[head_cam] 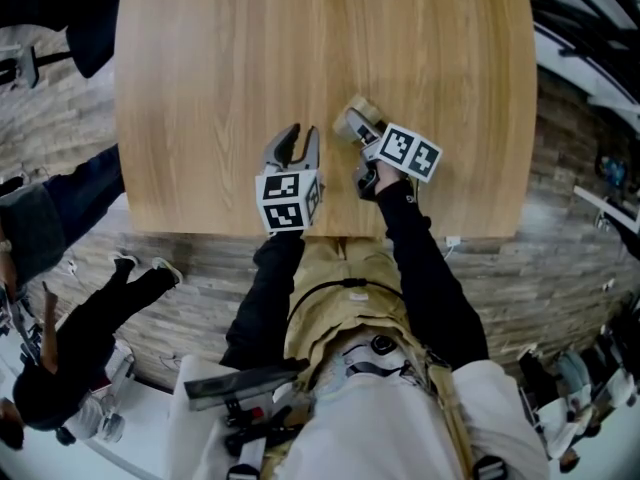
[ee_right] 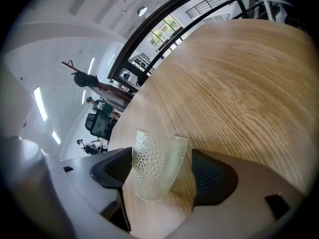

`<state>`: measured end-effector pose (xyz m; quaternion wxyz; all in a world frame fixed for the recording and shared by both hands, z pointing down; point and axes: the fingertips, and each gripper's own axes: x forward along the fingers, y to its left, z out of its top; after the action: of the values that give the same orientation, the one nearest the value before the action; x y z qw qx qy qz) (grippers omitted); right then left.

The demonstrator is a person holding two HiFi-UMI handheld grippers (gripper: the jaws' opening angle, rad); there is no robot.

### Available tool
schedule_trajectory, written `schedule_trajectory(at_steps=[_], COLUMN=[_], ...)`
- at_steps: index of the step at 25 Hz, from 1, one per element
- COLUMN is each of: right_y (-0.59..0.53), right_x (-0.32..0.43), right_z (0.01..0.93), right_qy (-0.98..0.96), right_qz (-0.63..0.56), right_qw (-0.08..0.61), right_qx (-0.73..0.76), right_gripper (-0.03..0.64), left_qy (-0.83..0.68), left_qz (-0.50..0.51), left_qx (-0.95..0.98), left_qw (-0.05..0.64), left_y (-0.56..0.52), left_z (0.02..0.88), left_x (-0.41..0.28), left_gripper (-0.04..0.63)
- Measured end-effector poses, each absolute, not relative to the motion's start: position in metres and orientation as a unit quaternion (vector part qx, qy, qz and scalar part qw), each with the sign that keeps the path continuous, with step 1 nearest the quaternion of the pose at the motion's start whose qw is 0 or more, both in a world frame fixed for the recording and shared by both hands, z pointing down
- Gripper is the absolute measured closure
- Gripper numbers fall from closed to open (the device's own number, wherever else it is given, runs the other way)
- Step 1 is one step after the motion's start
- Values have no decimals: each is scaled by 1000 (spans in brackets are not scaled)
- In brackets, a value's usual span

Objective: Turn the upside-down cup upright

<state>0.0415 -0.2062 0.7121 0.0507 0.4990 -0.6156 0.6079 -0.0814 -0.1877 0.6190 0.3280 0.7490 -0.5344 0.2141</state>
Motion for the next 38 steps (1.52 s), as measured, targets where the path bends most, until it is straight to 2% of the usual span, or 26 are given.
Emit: schedule_trajectory(at_steps=[10, 21, 22, 24, 25, 28, 32, 38], right_y=[-205, -223, -225, -226, -226, -233, -240, -246], right_x=[58, 75, 75, 75, 76, 79, 82, 77], right_z=[696, 646, 638, 620, 611, 588, 557, 499], right_qy=[-641, -722, -731, -743, -748, -760, -780, -805], right_qz=[562, 419, 402, 366, 348, 294, 235, 158], right_qw=[73, 116, 120, 127, 129, 131, 130, 115], right_qx=[517, 538, 539, 546, 551, 564, 565, 560], right_gripper=[250, 254, 272, 372, 419, 545, 586, 594], left_qy=[-531, -537, -540, -549, -553, -564, -571, -583], left_qz=[208, 192, 188, 179, 175, 160, 146, 114], left_qx=[756, 764, 765, 765, 764, 765, 771, 777], left_qw=[322, 302, 297, 286, 281, 266, 241, 207], left_y=[-193, -207, -208, -210, -211, -219, -229, -240], left_z=[610, 595, 590, 578, 572, 558, 537, 496], left_x=[-74, -74, -75, -79, -82, -86, -83, -82], left_gripper=[495, 497, 505, 577, 592, 594, 594, 594])
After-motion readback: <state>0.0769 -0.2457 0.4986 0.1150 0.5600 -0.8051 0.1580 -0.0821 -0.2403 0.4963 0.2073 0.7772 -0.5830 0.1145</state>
